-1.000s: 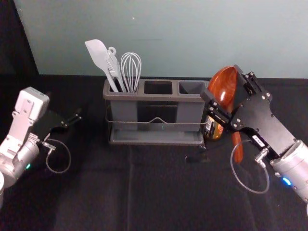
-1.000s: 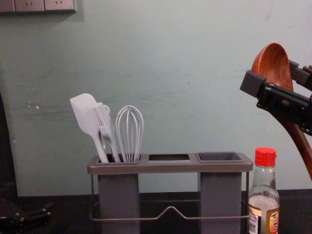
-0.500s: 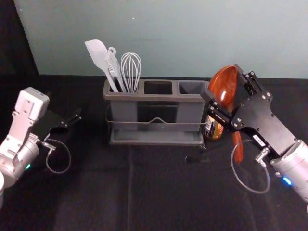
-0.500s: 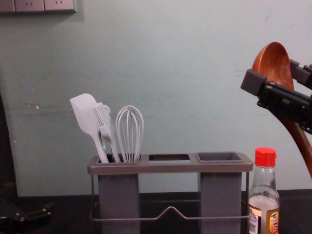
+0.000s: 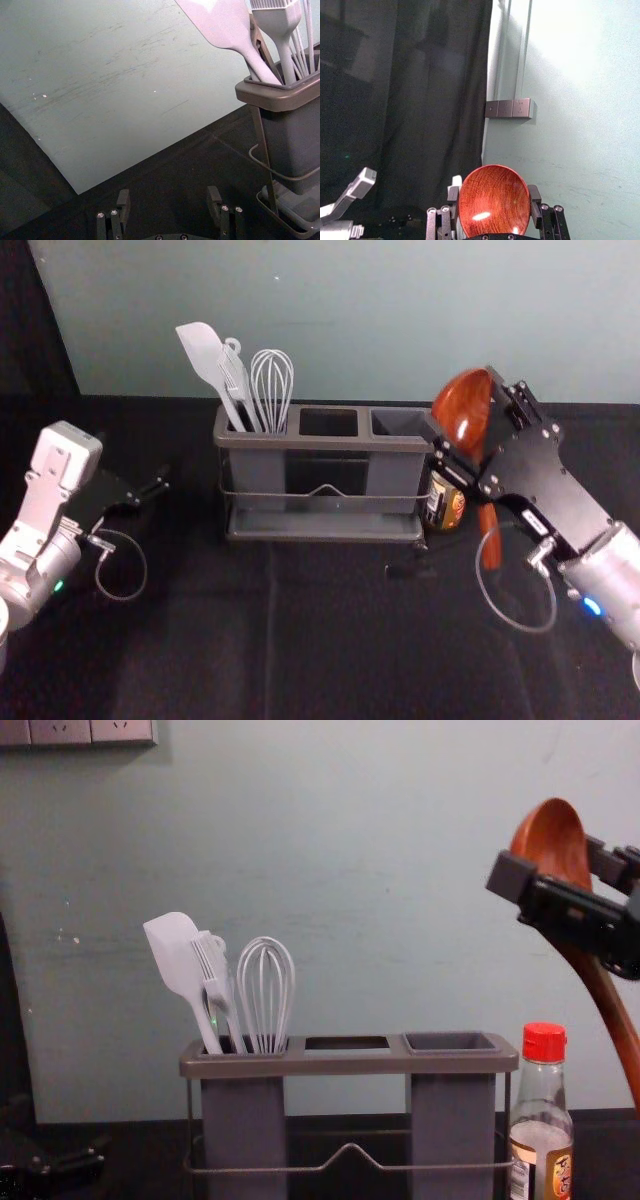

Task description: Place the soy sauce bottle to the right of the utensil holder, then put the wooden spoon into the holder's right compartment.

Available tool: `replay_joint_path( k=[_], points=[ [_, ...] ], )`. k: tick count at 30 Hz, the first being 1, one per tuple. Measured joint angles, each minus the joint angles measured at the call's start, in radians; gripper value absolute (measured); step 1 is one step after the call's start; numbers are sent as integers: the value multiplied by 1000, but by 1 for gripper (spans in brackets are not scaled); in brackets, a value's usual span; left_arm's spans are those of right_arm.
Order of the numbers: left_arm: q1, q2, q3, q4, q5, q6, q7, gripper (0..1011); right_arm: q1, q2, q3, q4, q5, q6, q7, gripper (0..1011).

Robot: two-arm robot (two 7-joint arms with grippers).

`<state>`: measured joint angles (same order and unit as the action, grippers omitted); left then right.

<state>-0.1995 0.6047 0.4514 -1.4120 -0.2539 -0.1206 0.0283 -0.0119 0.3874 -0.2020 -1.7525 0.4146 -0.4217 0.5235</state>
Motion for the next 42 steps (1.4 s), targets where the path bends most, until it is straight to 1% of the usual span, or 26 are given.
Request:
replay_joint_path(
  k=[2, 7, 8, 11, 12, 15, 16, 19, 20, 23, 24, 27, 29, 31, 32, 35, 36, 39, 42],
  points=[
    [0, 0, 0, 0, 0, 0, 0, 1005, 18, -3, -6, 7, 0, 12, -1, 838],
    [0, 0, 0, 0, 0, 0, 0, 1005, 91, -16, -31, 47, 1, 46, 0, 838],
    [0, 0, 0, 0, 0, 0, 0, 1005, 121, -22, -41, 69, 5, 56, 6, 837],
    [0, 0, 0, 0, 0, 0, 0, 1005, 173, -34, -58, 114, 19, 66, 21, 838],
    [0, 0, 0, 0, 0, 0, 0, 1005, 207, -42, -69, 145, 30, 71, 33, 838],
    [0, 0, 0, 0, 0, 0, 0, 1005, 271, -57, -86, 203, 40, 75, 50, 838],
    [0, 0, 0, 0, 0, 0, 0, 1005, 304, -66, -95, 234, 43, 76, 56, 837],
    [0, 0, 0, 0, 0, 0, 0, 1005, 349, -78, -106, 276, 46, 78, 60, 838],
    [0, 0, 0, 0, 0, 0, 0, 1005, 377, -88, -111, 304, 48, 78, 62, 838],
    [0, 0, 0, 0, 0, 0, 0, 1005, 411, -100, -118, 339, 52, 76, 67, 837],
    [0, 0, 0, 0, 0, 0, 0, 1005, 434, -110, -123, 363, 54, 71, 69, 838],
    [0, 0, 0, 0, 0, 0, 0, 1005, 463, -125, -129, 400, 55, 56, 74, 838],
    [0, 0, 0, 0, 0, 0, 0, 1005, 493, -148, -131, 445, 54, 25, 74, 838],
    [0, 0, 0, 0, 0, 0, 0, 1005, 506, -160, -131, 470, 53, 4, 74, 838],
    [0, 0, 0, 0, 0, 0, 0, 1005, 518, -172, -131, 493, 51, -17, 74, 838],
    [0, 0, 0, 0, 0, 0, 0, 1005, 532, -191, -129, 529, 46, -52, 73, 838],
    [0, 0, 0, 0, 0, 0, 0, 1005, 539, -203, -126, 550, 43, -74, 73, 838],
    [0, 0, 0, 0, 0, 0, 0, 1005, 549, -220, -123, 580, 40, -104, 73, 838],
    [0, 0, 0, 0, 0, 0, 0, 1005, 560, -247, -116, 625, 37, -153, 77, 838]
  ],
)
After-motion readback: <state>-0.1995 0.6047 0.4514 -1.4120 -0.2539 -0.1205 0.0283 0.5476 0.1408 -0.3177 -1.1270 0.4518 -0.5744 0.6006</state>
